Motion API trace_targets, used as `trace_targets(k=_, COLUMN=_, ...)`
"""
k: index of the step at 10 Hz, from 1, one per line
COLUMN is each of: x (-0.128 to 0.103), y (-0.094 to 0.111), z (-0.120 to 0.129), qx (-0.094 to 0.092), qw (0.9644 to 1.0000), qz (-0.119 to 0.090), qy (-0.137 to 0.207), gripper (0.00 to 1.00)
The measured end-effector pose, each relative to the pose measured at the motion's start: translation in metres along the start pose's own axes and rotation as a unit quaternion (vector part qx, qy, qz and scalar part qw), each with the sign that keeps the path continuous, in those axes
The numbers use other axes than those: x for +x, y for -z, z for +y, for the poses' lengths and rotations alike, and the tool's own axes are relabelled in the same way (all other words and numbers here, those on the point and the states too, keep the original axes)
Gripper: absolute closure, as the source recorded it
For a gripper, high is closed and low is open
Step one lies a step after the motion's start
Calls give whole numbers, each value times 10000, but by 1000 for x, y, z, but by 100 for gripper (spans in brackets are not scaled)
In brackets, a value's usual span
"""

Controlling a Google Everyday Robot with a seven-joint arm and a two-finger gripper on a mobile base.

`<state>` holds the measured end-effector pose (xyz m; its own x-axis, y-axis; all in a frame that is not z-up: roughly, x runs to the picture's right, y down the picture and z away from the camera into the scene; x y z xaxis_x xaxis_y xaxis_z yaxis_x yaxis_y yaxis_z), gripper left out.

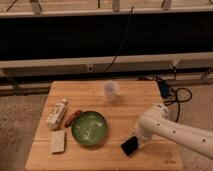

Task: Place the eraser in the ceramic cup

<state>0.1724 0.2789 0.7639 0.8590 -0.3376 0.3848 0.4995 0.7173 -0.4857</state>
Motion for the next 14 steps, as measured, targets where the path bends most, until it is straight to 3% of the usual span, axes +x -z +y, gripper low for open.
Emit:
trace_targets(k=12, x=9, y=30, z=-25, qx=96, qw=9999, qz=9, qy=43, gripper=99)
trace_targets(k=14, x=11, y=35, z=-31, qx=115, qw=9999, qz=17, qy=60, gripper=91)
